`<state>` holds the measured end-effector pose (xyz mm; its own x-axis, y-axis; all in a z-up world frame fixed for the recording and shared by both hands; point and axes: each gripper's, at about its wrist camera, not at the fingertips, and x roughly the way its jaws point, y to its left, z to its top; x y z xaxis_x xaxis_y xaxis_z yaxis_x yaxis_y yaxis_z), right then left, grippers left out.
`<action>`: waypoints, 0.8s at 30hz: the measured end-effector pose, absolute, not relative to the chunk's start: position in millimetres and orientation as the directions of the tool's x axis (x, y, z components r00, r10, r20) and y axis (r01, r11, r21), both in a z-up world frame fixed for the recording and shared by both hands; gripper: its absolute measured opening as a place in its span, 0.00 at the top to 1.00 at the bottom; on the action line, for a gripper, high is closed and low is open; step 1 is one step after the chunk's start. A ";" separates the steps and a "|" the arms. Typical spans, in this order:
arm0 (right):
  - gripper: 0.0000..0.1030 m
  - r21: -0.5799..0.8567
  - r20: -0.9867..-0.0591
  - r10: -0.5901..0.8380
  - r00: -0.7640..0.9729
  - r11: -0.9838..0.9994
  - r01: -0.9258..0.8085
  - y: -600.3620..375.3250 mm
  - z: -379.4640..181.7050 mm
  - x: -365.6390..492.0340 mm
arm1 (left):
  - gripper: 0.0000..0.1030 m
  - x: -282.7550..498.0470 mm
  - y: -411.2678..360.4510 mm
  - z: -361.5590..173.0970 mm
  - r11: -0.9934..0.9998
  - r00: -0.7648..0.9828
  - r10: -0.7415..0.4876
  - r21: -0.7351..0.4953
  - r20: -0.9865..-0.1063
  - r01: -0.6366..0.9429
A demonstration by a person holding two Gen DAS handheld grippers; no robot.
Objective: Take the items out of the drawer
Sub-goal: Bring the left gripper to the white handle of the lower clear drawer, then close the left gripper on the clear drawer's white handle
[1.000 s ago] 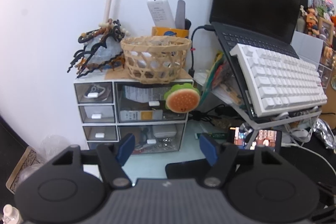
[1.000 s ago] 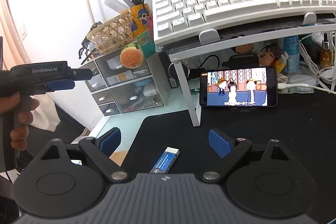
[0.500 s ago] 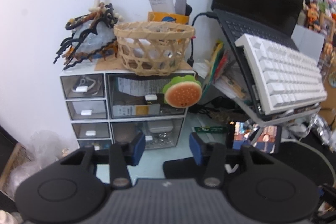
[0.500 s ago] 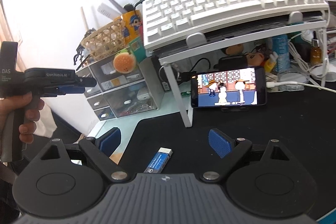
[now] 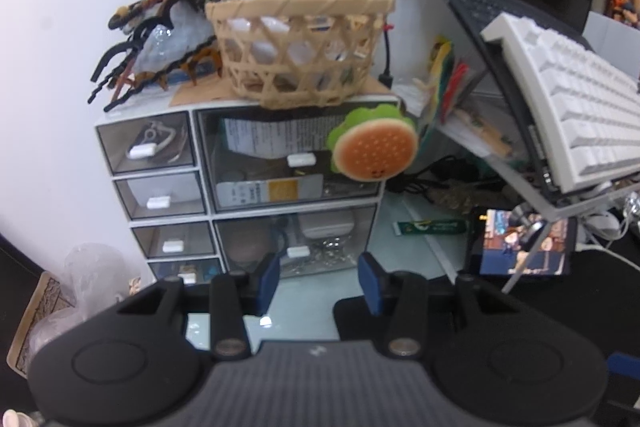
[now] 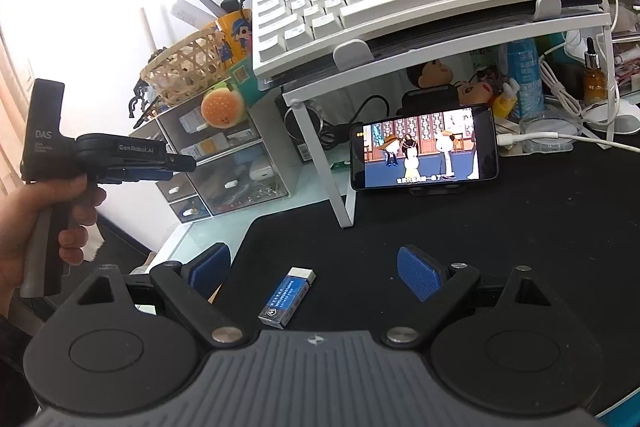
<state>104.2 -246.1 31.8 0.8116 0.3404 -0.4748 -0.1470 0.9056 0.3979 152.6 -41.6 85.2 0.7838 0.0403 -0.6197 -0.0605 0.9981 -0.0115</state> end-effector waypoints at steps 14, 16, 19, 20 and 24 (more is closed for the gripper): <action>0.09 0.404 -0.488 0.356 0.797 0.902 -0.155 -244.2 20.7 114.1 | 0.55 178.2 -28.0 72.1 0.996 0.756 0.051 -0.021 -0.653 -0.086; 0.09 0.405 -0.488 0.355 0.797 0.901 -0.153 -243.8 17.4 115.7 | 0.55 183.8 -29.2 69.7 0.996 0.751 0.059 -0.014 -0.658 -0.090; 0.09 0.407 -0.489 0.354 0.797 0.901 -0.151 -243.2 12.4 118.0 | 0.55 194.0 -30.2 65.0 0.996 0.746 0.058 -0.014 -0.664 -0.090; 0.09 0.404 -0.490 0.353 0.797 0.902 -0.151 -242.8 10.2 118.6 | 0.55 197.6 -30.4 63.4 0.996 0.744 0.060 -0.013 -0.665 -0.092; 0.09 0.407 -0.478 0.352 0.805 0.900 -0.152 -243.2 2.3 119.0 | 0.56 209.4 -30.1 57.5 0.994 0.735 0.047 -0.038 -0.676 -0.098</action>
